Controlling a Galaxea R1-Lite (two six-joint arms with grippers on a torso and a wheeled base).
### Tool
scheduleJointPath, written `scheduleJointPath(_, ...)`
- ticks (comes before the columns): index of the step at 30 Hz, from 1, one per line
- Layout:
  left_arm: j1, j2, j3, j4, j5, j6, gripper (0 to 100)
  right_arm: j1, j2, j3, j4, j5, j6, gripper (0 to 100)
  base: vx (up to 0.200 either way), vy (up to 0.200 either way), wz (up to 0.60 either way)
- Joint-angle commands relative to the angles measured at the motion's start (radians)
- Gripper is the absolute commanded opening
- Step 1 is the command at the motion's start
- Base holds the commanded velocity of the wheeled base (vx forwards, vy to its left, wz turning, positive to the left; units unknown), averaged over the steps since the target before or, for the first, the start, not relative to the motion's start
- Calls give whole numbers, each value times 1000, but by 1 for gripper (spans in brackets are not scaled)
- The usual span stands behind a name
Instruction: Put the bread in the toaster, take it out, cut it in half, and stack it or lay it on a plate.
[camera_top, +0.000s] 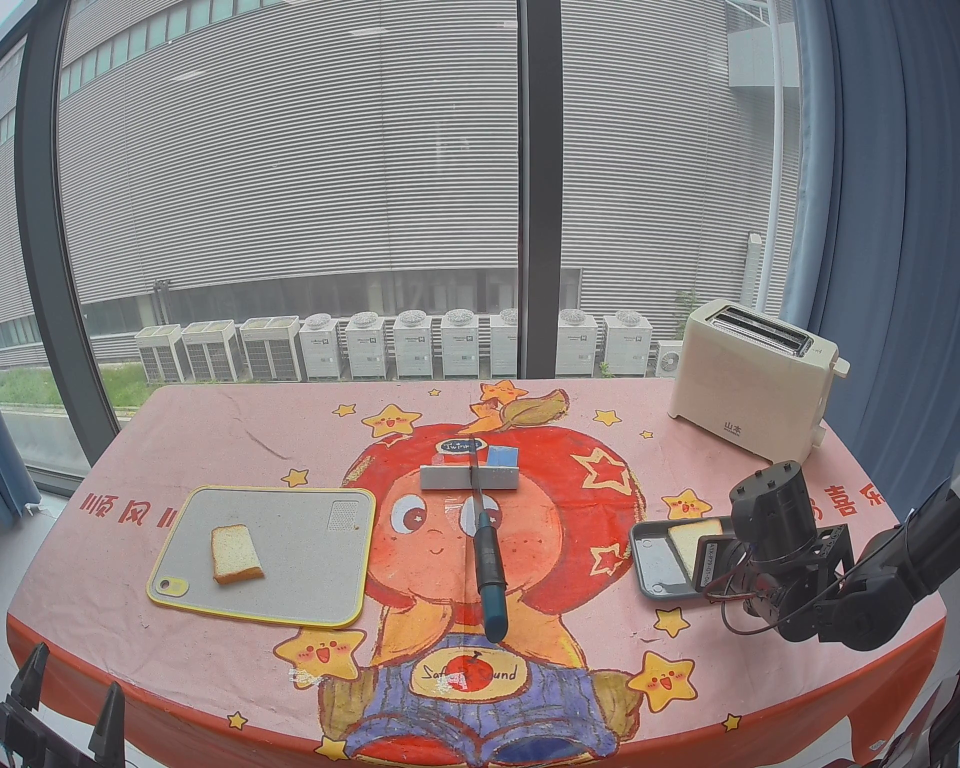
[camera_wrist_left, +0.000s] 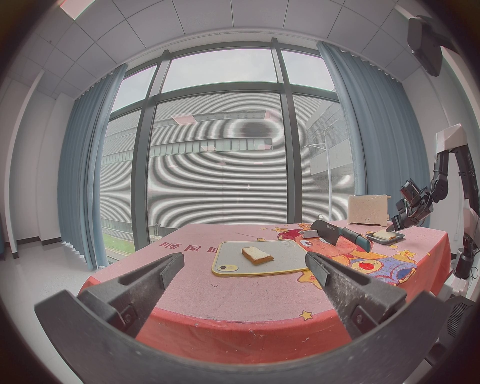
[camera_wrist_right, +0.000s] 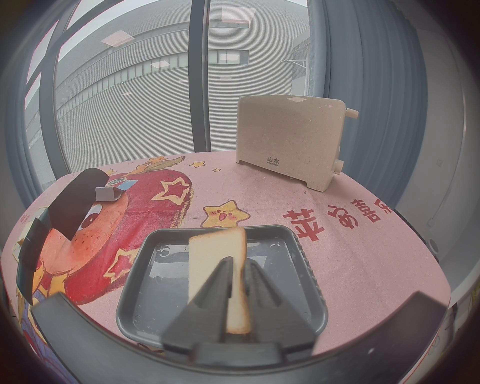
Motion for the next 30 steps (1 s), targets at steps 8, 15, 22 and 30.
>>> scheduleJointPath(8, 0, -16, 18, 0, 0, 0, 100, 4, -10, -6, -1, 1, 1, 100, 0, 0, 0)
scheduleJointPath(15, 0, -16, 18, 0, 0, 0, 100, 22, -17, -1, -2, -1, 1, 100, 0, 0, 0)
scheduleJointPath(22, 0, -16, 18, 0, 0, 0, 100, 22, -17, -3, -1, -1, 1, 100, 0, 0, 0)
scheduleJointPath(30, 0, -16, 18, 0, 0, 0, 100, 22, -22, -1, -1, -1, -1, 100, 0, 0, 0)
